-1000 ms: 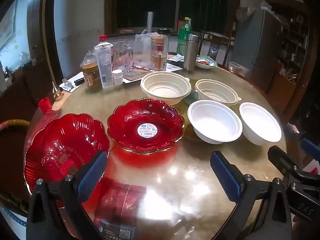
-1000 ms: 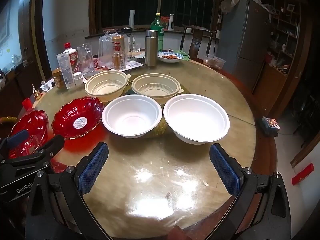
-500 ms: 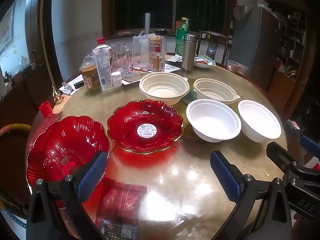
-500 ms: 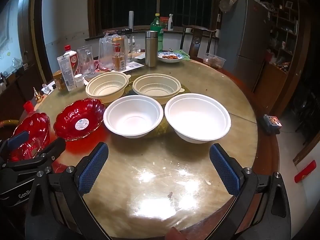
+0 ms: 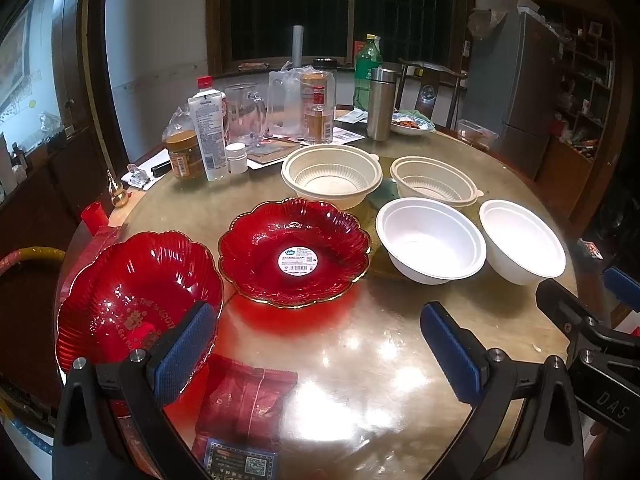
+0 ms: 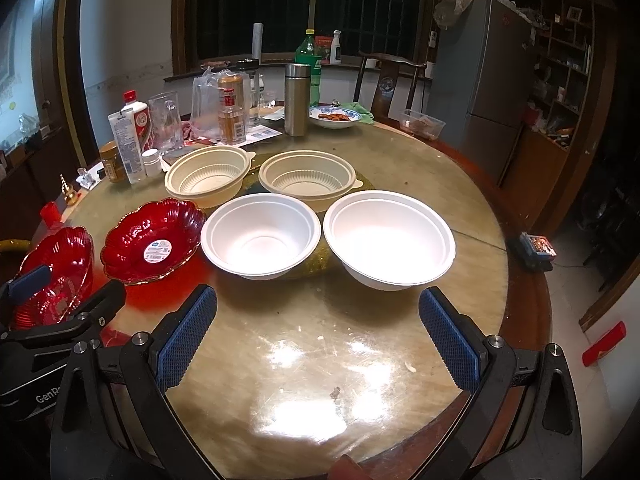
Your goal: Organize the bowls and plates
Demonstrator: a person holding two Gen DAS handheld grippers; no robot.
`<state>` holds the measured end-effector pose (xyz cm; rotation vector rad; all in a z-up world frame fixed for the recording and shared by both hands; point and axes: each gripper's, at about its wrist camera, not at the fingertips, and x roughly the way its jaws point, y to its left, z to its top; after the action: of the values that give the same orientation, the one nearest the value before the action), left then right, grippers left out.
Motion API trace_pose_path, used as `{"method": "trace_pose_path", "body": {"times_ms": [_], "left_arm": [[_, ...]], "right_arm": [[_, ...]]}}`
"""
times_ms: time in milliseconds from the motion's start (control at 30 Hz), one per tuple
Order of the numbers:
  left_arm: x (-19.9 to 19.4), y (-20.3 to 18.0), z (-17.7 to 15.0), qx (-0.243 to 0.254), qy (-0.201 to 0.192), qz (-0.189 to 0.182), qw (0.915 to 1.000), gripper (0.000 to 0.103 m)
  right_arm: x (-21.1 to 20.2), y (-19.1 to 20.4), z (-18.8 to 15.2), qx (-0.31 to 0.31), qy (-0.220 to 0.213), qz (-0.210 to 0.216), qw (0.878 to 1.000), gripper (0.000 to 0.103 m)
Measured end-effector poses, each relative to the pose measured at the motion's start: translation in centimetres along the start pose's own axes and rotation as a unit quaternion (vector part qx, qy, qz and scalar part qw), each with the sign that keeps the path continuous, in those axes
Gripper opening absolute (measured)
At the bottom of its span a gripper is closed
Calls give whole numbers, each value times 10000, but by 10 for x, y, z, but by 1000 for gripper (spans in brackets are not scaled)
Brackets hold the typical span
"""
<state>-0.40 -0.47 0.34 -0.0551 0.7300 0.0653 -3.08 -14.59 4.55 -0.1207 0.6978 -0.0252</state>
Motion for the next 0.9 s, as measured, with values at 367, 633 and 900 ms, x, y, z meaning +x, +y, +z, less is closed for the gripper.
{"method": "trace_pose_path", "body": {"times_ms": [367, 633, 900], "left_arm": [[-1, -1, -1, 13, 17, -38, 10000, 103], [-1, 0, -2, -7, 34, -77, 10000, 103], [-1, 1, -3, -27, 86, -129, 9999, 103]], "right_arm": [[0, -1, 0, 16, -2, -35, 10000, 103], [0, -1, 0, 21, -5, -30, 10000, 103], [1, -3, 0, 31, -4, -36, 10000, 103]]}}
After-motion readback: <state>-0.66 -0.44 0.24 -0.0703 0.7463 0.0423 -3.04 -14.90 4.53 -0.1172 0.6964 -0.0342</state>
